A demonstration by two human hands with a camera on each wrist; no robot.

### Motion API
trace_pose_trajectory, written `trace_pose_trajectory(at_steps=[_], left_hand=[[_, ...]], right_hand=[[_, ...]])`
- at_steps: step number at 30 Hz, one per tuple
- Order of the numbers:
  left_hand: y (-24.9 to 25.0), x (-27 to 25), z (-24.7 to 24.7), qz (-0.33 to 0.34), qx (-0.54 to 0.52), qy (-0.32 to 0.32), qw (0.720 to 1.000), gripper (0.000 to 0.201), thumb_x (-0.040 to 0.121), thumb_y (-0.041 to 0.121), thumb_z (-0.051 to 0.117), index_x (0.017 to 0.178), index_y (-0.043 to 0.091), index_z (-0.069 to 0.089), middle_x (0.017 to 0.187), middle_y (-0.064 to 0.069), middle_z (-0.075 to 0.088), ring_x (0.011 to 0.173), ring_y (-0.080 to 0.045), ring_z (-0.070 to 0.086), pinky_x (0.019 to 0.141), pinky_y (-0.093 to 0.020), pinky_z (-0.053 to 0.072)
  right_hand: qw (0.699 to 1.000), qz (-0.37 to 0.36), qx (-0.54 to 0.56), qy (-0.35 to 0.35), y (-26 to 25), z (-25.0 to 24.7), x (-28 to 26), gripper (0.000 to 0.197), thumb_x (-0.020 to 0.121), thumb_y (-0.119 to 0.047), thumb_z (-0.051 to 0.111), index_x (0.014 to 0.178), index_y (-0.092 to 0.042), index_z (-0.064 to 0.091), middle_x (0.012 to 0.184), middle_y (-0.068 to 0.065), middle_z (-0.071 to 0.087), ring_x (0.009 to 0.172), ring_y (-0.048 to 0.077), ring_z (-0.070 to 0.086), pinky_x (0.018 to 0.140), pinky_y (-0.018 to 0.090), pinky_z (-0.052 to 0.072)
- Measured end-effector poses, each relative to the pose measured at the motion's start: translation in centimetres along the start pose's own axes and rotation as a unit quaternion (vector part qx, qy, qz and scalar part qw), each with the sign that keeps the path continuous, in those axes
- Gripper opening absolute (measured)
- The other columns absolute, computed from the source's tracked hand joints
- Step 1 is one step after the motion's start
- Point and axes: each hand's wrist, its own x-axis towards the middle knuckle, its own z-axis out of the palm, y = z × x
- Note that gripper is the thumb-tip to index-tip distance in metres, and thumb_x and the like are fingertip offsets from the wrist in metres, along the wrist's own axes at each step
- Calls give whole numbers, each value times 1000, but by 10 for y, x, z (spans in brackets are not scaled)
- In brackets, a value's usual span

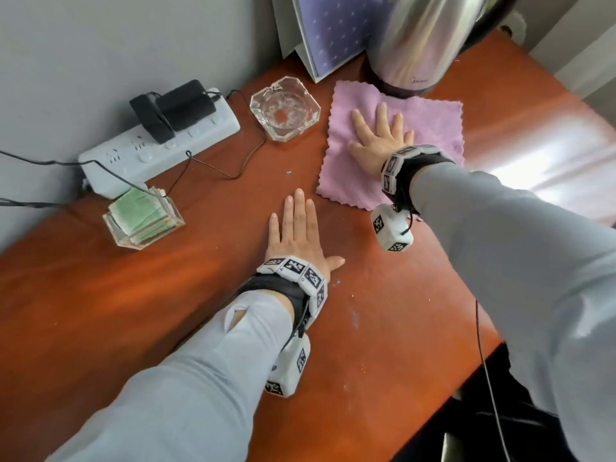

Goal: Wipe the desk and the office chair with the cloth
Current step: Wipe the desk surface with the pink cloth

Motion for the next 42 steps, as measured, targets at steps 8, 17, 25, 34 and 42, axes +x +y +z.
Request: trace_pose_trajectory(at_steps=[8, 17, 25, 34, 42], left_hand=[[2, -3, 2, -1, 7, 20, 1000, 111, 90, 75, 34, 152, 2, -23, 159, -17, -32, 150, -28, -23, 124, -49, -2], [-21, -7, -12, 51, -21, 20, 998, 103, 96, 58, 47, 155, 3, -16, 162, -16, -24, 153, -28, -13, 125, -46, 0], [-39, 15, -25, -27, -47, -43, 998, 140, 72, 84, 55, 151, 0, -24, 158, -19, -33, 150, -30, -22, 123, -45, -2], [-32, 18, -17, -52, -46, -46, 997, 141, 71, 84, 55, 150, 1, -28, 156, -18, -38, 148, -29, -27, 122, -46, -7], [-32, 12, -17, -44, -53, -5, 998, 145, 64, 87, 54, 152, 0, -22, 159, -18, -30, 151, -29, -21, 123, -45, -3]], right_hand=[[997, -39, -72, -2, 8, 15, -34, 63, 101, -52, 26, 153, -43, -10, 162, 2, -23, 149, 35, -17, 119, 57, -5], [999, -52, 3, -3, 8, 60, -129, 64, 101, -20, 30, 157, -17, 0, 163, 0, -17, 150, 34, -9, 119, 56, 3], [992, -6, 115, 47, 1, 13, -48, 65, 93, -8, 29, 155, -14, 13, 165, 6, 5, 148, 34, 11, 118, 57, 12], [1000, -15, 17, 17, -24, -9, 26, 59, 100, -31, 25, 149, -57, 6, 164, 0, -13, 148, 38, -15, 116, 62, -9], [994, -76, -79, 21, -15, 29, -37, 58, 101, -38, 24, 147, -58, -7, 163, 0, -21, 148, 37, -17, 117, 63, -6]])
